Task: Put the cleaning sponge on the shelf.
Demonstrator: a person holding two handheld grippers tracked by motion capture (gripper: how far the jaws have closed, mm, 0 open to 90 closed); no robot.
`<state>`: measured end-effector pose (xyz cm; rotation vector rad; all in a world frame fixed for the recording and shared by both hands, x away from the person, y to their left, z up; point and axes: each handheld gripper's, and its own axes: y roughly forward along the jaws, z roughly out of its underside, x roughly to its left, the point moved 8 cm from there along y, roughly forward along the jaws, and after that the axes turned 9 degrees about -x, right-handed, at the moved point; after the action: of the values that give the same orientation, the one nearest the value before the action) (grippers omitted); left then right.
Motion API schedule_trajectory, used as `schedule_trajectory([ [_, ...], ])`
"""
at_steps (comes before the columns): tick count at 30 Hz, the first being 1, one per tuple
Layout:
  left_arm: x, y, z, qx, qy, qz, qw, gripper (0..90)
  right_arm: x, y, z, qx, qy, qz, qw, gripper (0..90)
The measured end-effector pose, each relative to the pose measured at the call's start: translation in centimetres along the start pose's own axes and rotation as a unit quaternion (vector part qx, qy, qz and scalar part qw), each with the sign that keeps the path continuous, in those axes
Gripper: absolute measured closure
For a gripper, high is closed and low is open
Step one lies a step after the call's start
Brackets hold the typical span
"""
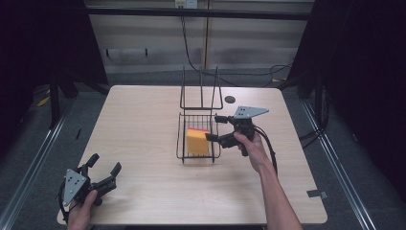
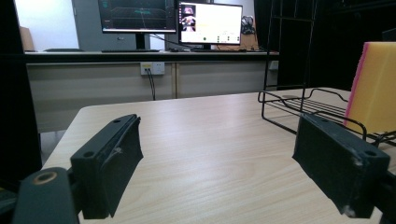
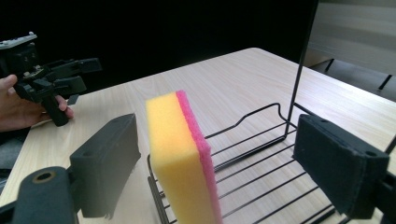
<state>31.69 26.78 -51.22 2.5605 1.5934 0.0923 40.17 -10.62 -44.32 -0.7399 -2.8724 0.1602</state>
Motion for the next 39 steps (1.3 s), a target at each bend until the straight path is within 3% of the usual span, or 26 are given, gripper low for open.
schedule_trajectory([
  [12, 0.0, 0.0, 0.0, 0.000, 0.000, 0.000, 1.0000, 14.9, 0.4, -1.5, -0.8, -0.005, -0.001, 0.025, 0.9997, 13.5],
  [19, 0.0, 0.0, 0.0, 0.000, 0.000, 0.000, 1.0000, 15.0, 0.3, -3.0, -0.4, -0.017, -0.011, 0.073, 0.9971, 13.6],
  [25, 0.0, 0.0, 0.0, 0.000, 0.000, 0.000, 1.0000, 15.0, 0.3, -4.2, 0.5, -0.014, -0.004, 0.078, 0.9969, 13.5],
  [31, 0.0, 0.0, 0.0, 0.000, 0.000, -0.001, 1.0000, 15.0, 0.8, -5.4, -0.1, -0.033, -0.013, 0.099, 0.9945, 13.5],
  [39, 0.0, 0.0, 0.0, -0.001, 0.000, -0.002, 1.0000, 15.0, 0.7, -7.6, 1.5, -0.020, -0.012, 0.141, 0.9898, 13.6],
])
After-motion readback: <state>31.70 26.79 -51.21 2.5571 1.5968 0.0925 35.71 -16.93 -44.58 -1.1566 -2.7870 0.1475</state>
